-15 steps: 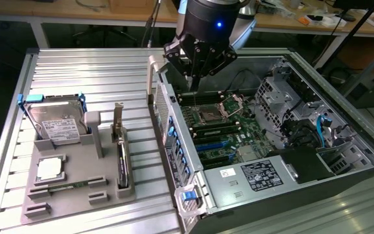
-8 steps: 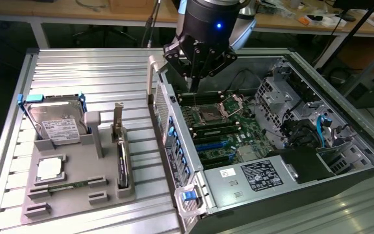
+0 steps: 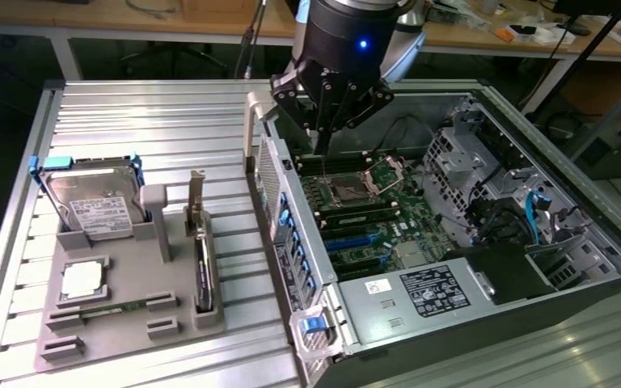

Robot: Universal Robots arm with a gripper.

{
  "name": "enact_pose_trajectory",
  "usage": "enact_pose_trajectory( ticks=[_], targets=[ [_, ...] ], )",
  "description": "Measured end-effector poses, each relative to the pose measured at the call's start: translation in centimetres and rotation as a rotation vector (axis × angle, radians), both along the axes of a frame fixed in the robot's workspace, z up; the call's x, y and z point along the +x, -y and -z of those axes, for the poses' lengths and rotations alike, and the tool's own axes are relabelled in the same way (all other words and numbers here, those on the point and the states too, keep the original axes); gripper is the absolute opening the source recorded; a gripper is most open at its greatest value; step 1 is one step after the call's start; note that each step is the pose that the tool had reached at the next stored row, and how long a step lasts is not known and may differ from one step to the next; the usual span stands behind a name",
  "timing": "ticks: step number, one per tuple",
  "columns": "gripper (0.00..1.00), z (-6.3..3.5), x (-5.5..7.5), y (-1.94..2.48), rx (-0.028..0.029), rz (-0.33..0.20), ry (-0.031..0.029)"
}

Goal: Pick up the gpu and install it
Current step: 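Reach for the gpu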

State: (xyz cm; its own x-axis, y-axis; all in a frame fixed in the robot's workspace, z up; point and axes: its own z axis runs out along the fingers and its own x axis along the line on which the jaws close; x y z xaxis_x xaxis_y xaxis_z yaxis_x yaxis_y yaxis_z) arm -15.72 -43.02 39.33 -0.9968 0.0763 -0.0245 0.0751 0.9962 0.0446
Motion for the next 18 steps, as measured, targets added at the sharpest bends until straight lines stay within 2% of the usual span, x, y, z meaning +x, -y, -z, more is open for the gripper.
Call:
enact_pose_trajectory(
  ticks=[18],
  targets=[
    [0.11,0.0,-0.32,0.57,-0.0001,0.0,0.0]
  ],
)
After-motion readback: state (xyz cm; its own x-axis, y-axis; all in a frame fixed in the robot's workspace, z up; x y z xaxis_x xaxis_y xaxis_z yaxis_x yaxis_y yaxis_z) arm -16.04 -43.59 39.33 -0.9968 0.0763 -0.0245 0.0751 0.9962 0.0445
